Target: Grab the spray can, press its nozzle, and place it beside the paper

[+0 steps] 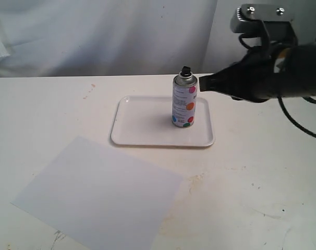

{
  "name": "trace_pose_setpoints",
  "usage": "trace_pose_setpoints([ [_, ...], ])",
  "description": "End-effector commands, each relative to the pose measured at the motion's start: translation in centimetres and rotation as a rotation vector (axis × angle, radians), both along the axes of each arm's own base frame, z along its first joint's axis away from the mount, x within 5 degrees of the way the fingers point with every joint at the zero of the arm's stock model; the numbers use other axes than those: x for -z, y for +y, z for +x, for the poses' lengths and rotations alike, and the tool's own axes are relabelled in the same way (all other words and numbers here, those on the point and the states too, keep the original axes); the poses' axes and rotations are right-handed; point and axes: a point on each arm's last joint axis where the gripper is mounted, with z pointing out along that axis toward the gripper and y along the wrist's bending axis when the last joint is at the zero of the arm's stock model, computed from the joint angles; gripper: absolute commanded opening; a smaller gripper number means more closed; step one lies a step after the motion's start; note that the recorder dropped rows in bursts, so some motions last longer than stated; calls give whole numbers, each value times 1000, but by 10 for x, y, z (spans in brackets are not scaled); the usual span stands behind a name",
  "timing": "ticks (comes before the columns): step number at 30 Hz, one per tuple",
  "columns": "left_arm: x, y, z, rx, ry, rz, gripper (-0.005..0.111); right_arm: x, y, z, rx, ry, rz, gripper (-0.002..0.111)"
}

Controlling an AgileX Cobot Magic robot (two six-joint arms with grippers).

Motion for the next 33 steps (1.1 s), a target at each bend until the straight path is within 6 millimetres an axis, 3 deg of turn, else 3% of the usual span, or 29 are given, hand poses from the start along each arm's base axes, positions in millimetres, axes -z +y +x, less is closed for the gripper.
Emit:
trace_pose_setpoints([
  [1,-11,9,5,-114,-123,-22,0,-17,-21,-34,13,-153,130,0],
  [6,-15,14,6,-159,-190,34,0,-45,-33,-68,-50,-299,163,0],
  [12,-10,26,6,-263,-140,125,0,-64,-26,-104,-192,-376,193,0],
  [16,-10,30,2,-316,-133,107,0,-72,-29,-115,-222,-412,205,0],
  [20,-20,29,-20,-324,-274,94,0,-86,-41,-123,-229,-531,188,0],
  [23,-23,30,-36,-335,-354,113,0,-98,-61,-128,-164,-622,182,0],
  [28,-22,30,-37,-336,-352,111,0,-109,-96,-127,30,-695,140,0],
  [33,-22,30,-37,-335,-351,108,0,-115,-126,-148,167,-735,51,0],
])
